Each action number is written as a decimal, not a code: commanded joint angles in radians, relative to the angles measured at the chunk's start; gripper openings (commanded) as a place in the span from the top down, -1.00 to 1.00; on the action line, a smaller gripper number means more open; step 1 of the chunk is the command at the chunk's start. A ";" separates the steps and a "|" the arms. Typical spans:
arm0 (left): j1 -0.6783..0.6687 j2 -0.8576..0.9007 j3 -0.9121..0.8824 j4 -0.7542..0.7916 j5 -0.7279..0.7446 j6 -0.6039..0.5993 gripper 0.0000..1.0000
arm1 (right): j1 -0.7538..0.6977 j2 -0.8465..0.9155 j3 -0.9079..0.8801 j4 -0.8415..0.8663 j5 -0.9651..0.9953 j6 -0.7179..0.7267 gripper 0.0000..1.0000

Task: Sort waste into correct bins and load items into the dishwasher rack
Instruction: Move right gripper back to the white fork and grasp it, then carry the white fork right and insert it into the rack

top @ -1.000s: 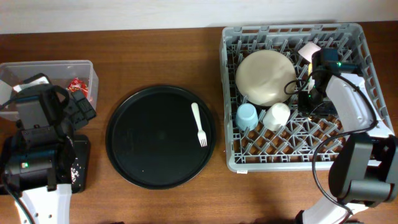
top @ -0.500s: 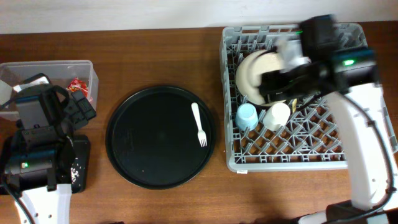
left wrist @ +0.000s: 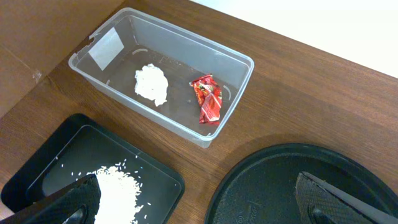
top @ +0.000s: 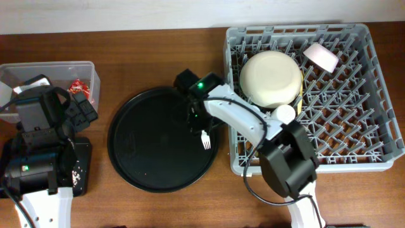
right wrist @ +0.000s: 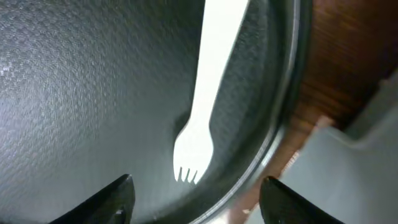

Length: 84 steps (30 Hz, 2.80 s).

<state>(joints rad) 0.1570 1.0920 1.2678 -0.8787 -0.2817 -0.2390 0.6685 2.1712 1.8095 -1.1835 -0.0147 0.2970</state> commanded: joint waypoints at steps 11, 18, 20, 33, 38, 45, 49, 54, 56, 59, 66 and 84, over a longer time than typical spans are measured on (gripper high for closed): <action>0.004 -0.005 0.003 0.002 -0.011 -0.002 -0.99 | 0.026 0.031 -0.126 0.114 0.027 0.131 -0.22; 0.004 -0.005 0.003 0.002 -0.011 -0.002 -0.99 | 0.040 0.031 -0.227 0.217 0.027 0.162 -0.19; 0.004 -0.005 0.003 0.001 -0.011 -0.002 -0.99 | 0.040 0.031 -0.240 0.224 0.027 0.162 -0.05; 0.004 -0.005 0.003 0.001 -0.011 -0.002 -0.99 | 0.038 0.029 -0.198 0.190 0.027 0.161 0.45; 0.004 -0.005 0.003 0.001 -0.011 -0.002 -0.99 | 0.038 0.029 -0.196 0.190 0.027 0.161 0.47; 0.004 -0.005 0.003 0.002 -0.011 -0.002 -0.99 | 0.037 -0.041 -0.087 0.114 0.050 0.153 0.48; 0.004 -0.005 0.003 0.001 -0.011 -0.002 -0.99 | 0.034 -0.109 0.013 0.016 0.057 0.125 0.49; 0.004 -0.005 0.003 0.001 -0.011 -0.002 -0.99 | -0.082 -0.297 0.057 -0.130 0.101 0.073 0.49; 0.004 -0.005 0.003 0.002 -0.011 -0.002 -0.99 | -0.176 -0.360 0.057 -0.198 0.190 0.045 0.49; 0.004 -0.005 0.003 0.001 -0.011 -0.002 -0.99 | -0.332 -0.383 0.057 -0.240 0.196 -0.039 0.49; 0.004 -0.005 0.003 0.002 -0.011 -0.002 -0.99 | -0.682 -0.381 0.032 -0.209 0.207 -0.198 0.48; 0.004 -0.005 0.003 0.002 -0.011 -0.002 -0.99 | -0.777 -0.206 0.017 -0.153 0.159 -0.465 0.49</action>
<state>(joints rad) 0.1585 1.0920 1.2678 -0.8787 -0.2821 -0.2390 -0.1051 1.9236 1.8442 -1.3415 0.1452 -0.1463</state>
